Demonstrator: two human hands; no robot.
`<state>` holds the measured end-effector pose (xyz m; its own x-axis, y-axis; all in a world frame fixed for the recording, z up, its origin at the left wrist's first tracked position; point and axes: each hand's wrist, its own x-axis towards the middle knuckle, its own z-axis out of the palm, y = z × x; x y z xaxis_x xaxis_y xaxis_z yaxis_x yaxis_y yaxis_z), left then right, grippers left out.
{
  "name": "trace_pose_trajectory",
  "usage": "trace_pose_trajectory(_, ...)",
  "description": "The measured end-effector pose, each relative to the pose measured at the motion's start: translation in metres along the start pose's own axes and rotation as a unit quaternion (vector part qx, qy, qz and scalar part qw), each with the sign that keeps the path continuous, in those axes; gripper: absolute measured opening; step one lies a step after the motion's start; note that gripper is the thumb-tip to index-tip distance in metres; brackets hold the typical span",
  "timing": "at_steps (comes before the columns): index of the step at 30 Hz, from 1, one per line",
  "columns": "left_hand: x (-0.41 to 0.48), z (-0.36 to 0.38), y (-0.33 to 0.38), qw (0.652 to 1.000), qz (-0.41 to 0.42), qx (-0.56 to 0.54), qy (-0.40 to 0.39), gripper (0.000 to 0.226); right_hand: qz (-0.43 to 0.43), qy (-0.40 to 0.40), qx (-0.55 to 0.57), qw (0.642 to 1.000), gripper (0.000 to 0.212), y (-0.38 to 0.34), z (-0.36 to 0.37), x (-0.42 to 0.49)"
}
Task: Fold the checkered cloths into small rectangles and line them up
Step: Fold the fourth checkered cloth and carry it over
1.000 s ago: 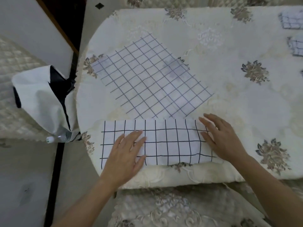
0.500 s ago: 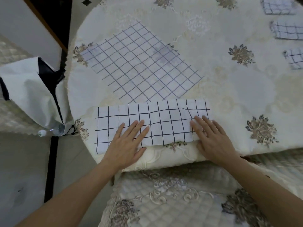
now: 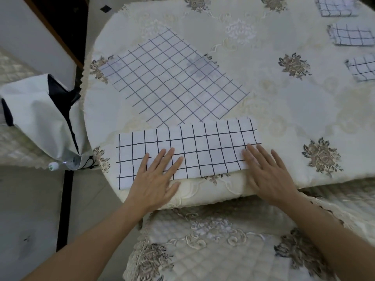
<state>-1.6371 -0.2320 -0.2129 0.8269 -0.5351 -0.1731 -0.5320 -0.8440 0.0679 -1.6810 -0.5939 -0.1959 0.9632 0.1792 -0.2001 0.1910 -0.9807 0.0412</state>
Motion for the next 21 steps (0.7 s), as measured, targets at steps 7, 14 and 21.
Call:
trace_pose_trajectory(7, 0.021, 0.002, 0.021, 0.991, -0.115, -0.051, 0.034, 0.061, -0.012, 0.064, 0.126, 0.99, 0.064, -0.116, -0.002, 0.055)
trace_pose_trajectory(14, 0.023, 0.018, 0.007, 0.99, -0.126, -0.046, 0.049, 0.07, 0.044, 0.045, 0.097, 0.993, 0.069, -0.101, 0.022, 0.068)
trace_pose_trajectory(21, 0.001, 0.018, -0.031, 0.983, -0.175, -0.031, 0.054, 0.07, 0.157, -0.01, 0.095, 0.983, 0.073, -0.001, 0.024, 0.049)
